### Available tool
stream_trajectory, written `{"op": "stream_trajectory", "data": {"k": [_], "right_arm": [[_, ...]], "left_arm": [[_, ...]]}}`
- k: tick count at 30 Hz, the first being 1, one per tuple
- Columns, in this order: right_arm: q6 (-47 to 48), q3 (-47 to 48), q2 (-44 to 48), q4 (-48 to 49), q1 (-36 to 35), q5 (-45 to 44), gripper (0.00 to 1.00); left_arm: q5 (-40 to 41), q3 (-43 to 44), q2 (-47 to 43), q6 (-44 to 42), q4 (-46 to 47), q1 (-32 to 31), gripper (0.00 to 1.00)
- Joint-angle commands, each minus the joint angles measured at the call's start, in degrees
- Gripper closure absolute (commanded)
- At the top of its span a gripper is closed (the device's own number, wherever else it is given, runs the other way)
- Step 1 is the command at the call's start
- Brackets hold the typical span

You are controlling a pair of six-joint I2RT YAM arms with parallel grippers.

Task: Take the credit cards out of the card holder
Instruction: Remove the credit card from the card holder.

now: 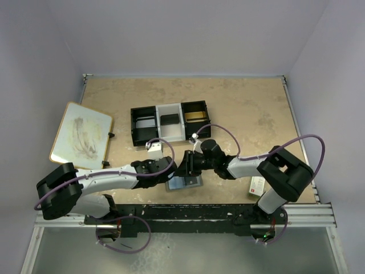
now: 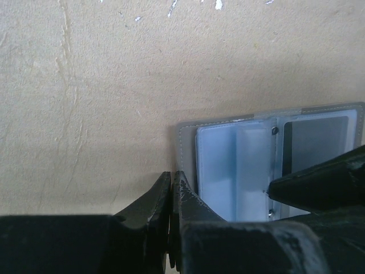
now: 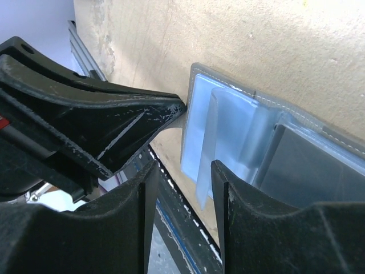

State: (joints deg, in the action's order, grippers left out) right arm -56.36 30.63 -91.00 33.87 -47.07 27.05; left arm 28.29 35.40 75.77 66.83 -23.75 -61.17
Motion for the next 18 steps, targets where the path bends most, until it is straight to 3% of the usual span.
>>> {"op": "stream_trajectory", "data": {"k": [1,7,18], "right_arm": [[-0.4,2.6,-1.4,4.5,0.0,3.5,0.54],[-3.6,0.2,-1.9,9.8,0.0,3.7,0.5],[-5.5,-0.1,-3.7,14.6,0.0,5.8,0.43]], "left_arm": [[1.0,0.3,-3.0,0.8,0.2,0.0,1.0],[0.9,-0.1,-4.6,1.0,-0.5,0.0,0.97],[3.2,0.2,-10.1,2.2,-4.9,0.0,0.78]]}}
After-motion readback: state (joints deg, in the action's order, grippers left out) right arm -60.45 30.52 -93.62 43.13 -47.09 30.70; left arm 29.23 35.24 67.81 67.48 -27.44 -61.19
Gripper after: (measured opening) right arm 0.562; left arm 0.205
